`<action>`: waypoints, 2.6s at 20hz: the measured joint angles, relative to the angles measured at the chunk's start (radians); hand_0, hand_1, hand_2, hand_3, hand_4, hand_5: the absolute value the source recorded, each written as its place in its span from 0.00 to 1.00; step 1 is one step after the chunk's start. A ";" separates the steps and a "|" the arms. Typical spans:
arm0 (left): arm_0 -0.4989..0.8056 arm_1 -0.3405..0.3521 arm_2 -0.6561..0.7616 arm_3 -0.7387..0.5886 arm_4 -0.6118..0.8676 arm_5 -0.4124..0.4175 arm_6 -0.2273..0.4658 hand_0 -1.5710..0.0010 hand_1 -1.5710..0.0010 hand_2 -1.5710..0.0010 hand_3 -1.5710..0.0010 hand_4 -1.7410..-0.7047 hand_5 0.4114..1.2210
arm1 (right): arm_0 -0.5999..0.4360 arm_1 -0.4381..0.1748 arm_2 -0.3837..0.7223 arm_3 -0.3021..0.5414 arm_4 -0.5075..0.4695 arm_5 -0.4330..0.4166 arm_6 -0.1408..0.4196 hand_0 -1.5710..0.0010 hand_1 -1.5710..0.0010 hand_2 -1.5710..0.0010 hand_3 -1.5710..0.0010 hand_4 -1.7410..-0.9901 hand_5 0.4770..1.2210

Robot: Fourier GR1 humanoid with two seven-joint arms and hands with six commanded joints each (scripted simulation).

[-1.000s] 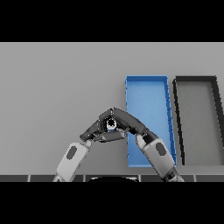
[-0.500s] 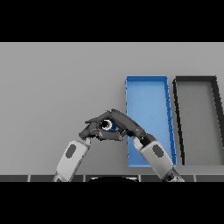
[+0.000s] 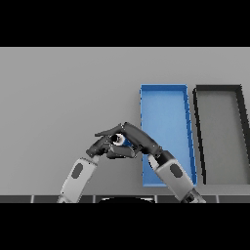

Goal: Pick up the blue pipe and place it into the blue bin.

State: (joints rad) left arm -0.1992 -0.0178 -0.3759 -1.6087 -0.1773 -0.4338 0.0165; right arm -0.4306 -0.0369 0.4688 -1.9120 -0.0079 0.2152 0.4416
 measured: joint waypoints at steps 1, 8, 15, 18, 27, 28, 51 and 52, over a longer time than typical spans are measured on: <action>0.014 0.008 0.003 -0.009 0.010 -0.006 0.001 0.88 0.89 0.89 0.90 0.72 0.44 | 0.011 -0.001 0.013 -0.004 0.010 -0.002 -0.010 0.00 0.00 0.00 0.00 0.00 1.00; 0.008 -0.009 0.007 0.015 0.002 0.011 0.046 0.97 0.98 0.98 0.98 0.78 0.10 | -0.005 0.023 -0.011 0.008 -0.020 -0.029 -0.029 0.00 0.00 0.00 0.00 0.00 1.00; 0.012 -0.009 0.004 0.022 -0.008 0.013 0.069 0.99 0.99 1.00 1.00 0.80 0.05 | -0.154 0.044 -0.147 -0.041 -0.257 -0.096 0.116 0.00 0.00 0.00 0.00 0.00 1.00; 0.004 -0.003 0.016 0.028 0.007 0.002 0.070 1.00 1.00 1.00 1.00 0.81 0.03 | -0.310 -0.007 -0.256 -0.031 -0.384 -0.105 0.148 0.00 0.00 0.00 0.00 0.00 1.00; 0.022 0.003 0.009 0.014 -0.002 0.004 0.080 1.00 1.00 1.00 1.00 0.82 0.00 | -0.483 -0.283 -0.521 0.136 -0.377 -0.252 0.168 0.00 0.00 0.00 0.00 0.00 1.00; 0.011 0.004 0.014 0.012 -0.005 0.010 0.082 1.00 1.00 1.00 1.00 0.83 0.00 | -0.458 -0.302 -0.535 0.148 -0.374 -0.235 0.166 0.00 0.00 0.00 0.00 0.00 1.00; 0.053 0.015 -0.009 -0.024 -0.006 0.006 0.082 1.00 1.00 1.00 1.00 0.83 0.01 | 0.321 -0.678 -0.131 0.048 -0.496 -0.828 0.167 0.00 0.01 0.00 0.46 0.00 1.00; 0.040 0.011 -0.004 -0.014 -0.007 0.010 0.101 1.00 1.00 1.00 1.00 0.83 0.01 | 0.293 -0.713 -0.075 0.074 -0.533 -0.884 0.167 0.07 0.15 0.15 0.50 0.08 1.00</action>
State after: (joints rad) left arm -0.1592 -0.0065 -0.3798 -1.6231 -0.1843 -0.4243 0.1170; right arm -0.1376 -0.7496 0.3939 -1.8375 -0.5414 -0.6684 0.6084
